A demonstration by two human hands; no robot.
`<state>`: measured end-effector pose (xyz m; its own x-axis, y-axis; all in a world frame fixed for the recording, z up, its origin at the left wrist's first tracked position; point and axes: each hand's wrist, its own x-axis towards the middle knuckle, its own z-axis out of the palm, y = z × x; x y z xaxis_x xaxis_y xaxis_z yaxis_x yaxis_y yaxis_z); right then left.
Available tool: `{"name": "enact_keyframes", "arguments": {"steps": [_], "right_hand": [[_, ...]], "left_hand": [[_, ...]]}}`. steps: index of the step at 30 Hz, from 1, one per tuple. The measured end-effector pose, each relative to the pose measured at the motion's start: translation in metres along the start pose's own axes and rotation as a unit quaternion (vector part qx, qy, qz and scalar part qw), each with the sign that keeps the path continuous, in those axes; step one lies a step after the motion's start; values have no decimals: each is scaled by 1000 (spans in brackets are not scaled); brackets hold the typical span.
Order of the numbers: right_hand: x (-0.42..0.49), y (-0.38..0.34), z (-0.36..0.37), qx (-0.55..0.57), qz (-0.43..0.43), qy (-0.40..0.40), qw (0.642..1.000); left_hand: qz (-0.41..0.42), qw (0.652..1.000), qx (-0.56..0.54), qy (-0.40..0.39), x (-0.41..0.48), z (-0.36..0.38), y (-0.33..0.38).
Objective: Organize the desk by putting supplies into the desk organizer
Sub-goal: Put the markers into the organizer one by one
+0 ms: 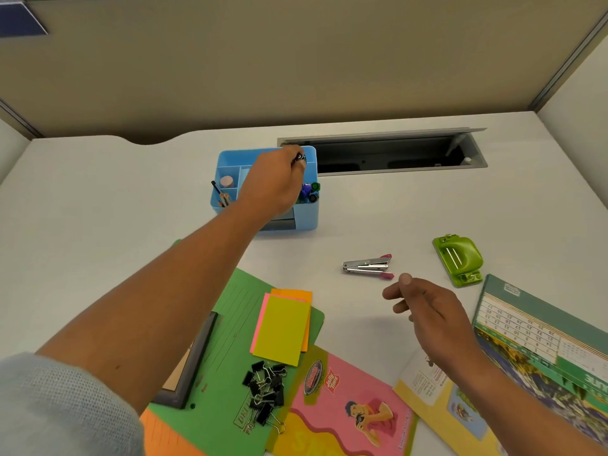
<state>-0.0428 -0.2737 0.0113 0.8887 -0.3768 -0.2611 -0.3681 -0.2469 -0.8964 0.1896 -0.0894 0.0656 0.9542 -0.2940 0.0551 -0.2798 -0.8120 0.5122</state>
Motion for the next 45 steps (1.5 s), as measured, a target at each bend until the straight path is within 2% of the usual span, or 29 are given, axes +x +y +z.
{"name": "enact_keyframes", "arguments": {"steps": [5, 13, 19, 22, 27, 34, 45], "right_hand": [[3, 3, -2, -6, -1, -2, 1000], [12, 3, 1, -21, -10, -16, 1000], [20, 16, 6, -133, -61, -37, 989], [23, 34, 9, -205, -84, -39, 974], [16, 72, 9, -340, -166, -59, 924], [-3, 101, 9, -376, -206, -65, 901], [-5, 99, 13, -378, -216, -43, 899]], "left_hand": [[-34, 999, 6, 2, -6, 3, -6], [-12, 991, -30, 133, -37, 0, -14], [20, 984, -53, 172, -92, 21, -30], [5, 987, -64, 147, -128, 41, -39], [-36, 996, -59, 62, -192, 74, -60], [-86, 995, 37, -47, -237, 101, -84], [-70, 995, 39, -59, -243, 110, -93]]}}
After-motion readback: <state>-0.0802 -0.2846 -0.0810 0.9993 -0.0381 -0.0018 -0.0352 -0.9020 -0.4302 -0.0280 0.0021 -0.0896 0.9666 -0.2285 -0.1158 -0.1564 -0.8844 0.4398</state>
